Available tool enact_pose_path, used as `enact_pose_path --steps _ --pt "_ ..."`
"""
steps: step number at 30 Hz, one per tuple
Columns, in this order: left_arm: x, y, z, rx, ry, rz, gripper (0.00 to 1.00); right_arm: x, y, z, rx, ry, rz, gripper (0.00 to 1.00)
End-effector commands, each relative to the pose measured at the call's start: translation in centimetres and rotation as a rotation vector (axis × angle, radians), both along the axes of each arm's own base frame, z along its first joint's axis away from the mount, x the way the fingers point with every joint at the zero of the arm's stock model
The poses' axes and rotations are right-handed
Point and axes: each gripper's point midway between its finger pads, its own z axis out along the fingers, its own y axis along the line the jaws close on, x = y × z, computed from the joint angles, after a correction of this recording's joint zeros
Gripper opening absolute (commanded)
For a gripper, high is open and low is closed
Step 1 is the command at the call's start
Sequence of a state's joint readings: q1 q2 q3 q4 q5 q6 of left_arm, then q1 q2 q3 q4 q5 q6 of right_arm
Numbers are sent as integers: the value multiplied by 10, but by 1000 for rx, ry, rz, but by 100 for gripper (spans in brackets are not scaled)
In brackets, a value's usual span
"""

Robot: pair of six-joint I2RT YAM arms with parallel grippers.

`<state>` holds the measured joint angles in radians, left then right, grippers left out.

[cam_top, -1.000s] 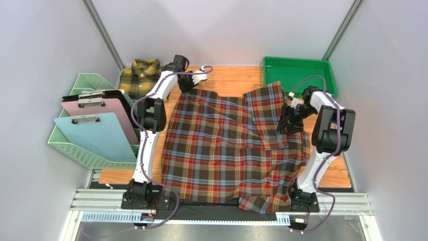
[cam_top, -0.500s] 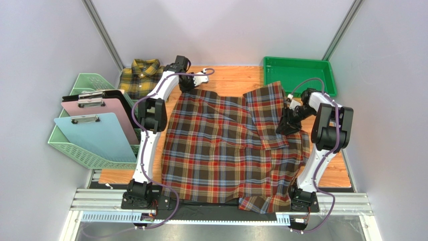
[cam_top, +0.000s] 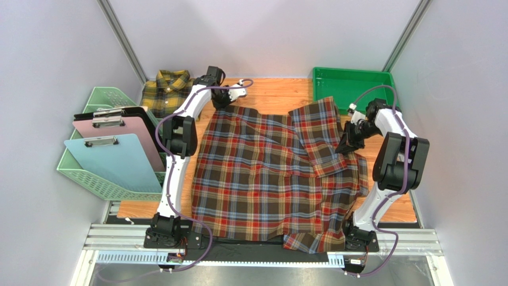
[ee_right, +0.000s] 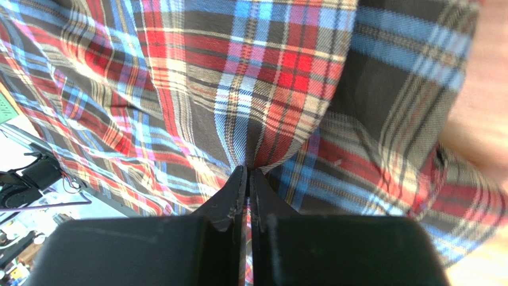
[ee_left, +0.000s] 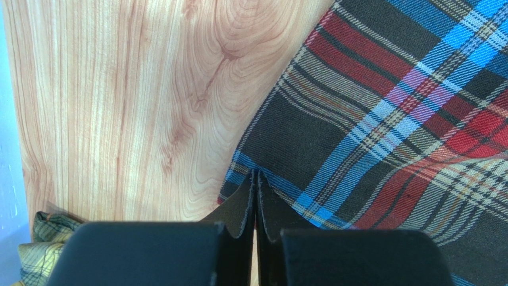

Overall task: Fold and stack the long sleeve shirts
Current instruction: Fold the shirt

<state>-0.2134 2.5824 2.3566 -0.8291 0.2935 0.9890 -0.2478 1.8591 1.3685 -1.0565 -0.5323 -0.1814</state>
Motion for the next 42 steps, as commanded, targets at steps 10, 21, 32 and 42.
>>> enact_pose_path --steps 10,21,32,42 --pt "-17 -14 80 -152 -43 -11 0 14 12 89 197 -294 29 0" --pt "-42 -5 155 -141 -158 -50 0 -12 29 201 255 -541 115 0" --pt "-22 6 94 -59 4 75 72 -42 37 198 231 -550 158 0" --pt "-3 0 28 -46 29 47 68 -69 36 188 181 -468 194 0"
